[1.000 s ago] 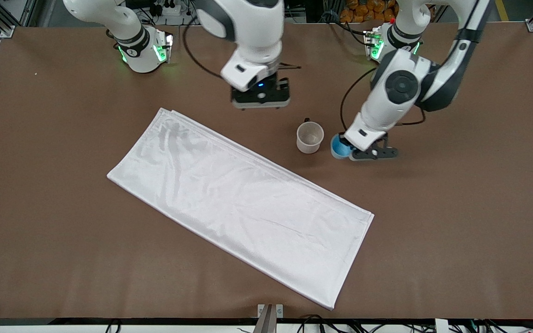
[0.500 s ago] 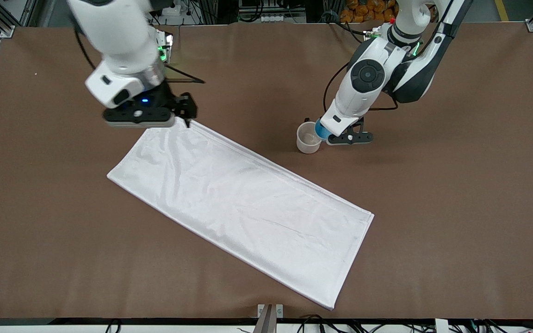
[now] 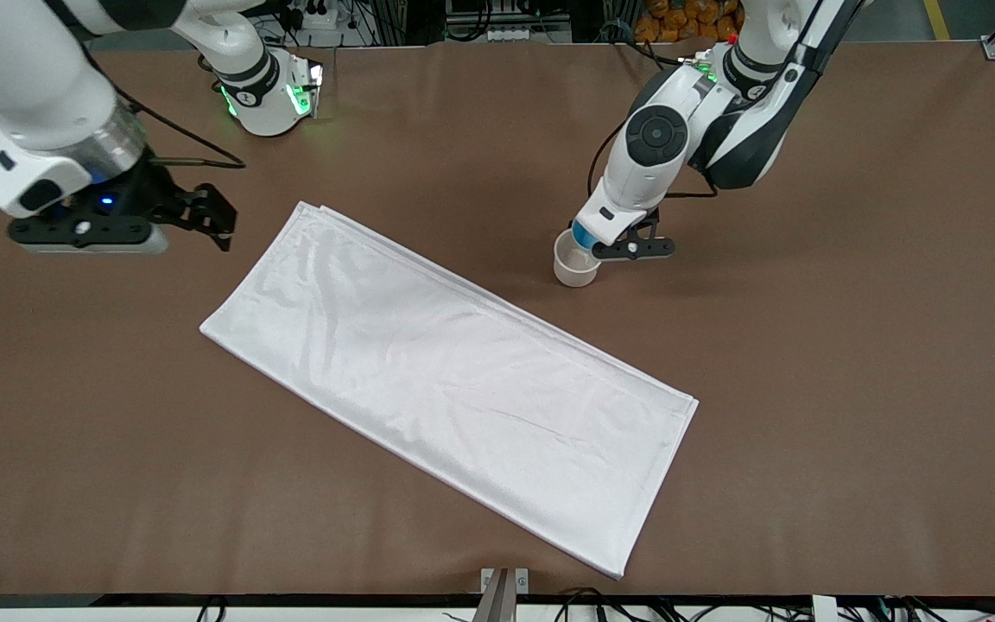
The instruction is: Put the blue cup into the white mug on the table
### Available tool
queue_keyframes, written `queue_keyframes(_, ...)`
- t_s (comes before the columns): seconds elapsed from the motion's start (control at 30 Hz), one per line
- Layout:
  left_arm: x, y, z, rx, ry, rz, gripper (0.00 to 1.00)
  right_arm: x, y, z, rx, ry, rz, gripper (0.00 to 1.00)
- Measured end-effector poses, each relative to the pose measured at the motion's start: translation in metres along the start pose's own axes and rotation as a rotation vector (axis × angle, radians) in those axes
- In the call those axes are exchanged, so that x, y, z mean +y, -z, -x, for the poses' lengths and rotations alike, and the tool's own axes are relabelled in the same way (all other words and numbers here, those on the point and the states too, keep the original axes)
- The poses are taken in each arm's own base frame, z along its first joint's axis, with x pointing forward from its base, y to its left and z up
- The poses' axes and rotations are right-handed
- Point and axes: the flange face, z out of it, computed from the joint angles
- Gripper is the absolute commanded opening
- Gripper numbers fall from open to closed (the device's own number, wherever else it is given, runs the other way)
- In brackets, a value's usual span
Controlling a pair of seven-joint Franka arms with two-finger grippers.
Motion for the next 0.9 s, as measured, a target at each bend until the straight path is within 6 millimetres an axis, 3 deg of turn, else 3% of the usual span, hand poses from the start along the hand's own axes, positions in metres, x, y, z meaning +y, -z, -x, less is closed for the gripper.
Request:
queue_keyframes(0.4,0.011,-0.022,-0.007,-0.031,0.0,-0.005,0.0,0.051,0.001,-0.005,-0.015,-0.005,-0.046,1.0)
queue_keyframes(0.67,0.021,-0.026,-0.023,-0.043,0.02,0.023,0.03,0.08,0.001,-0.007,-0.018,0.044,-0.043,1.0)
queue_keyframes(0.7,0.023,-0.026,-0.025,-0.044,0.027,0.027,0.15,0.082,0.001,-0.007,-0.018,0.05,-0.043,1.0)
queue_keyframes(0.87,0.029,-0.025,-0.042,-0.047,0.057,0.054,1.0,0.088,0.001,-0.008,-0.018,0.07,-0.042,1.0)
queue_keyframes(0.9,0.03,-0.024,-0.046,-0.045,0.059,0.058,1.0,0.089,0.001,-0.008,-0.018,0.07,-0.042,1.0)
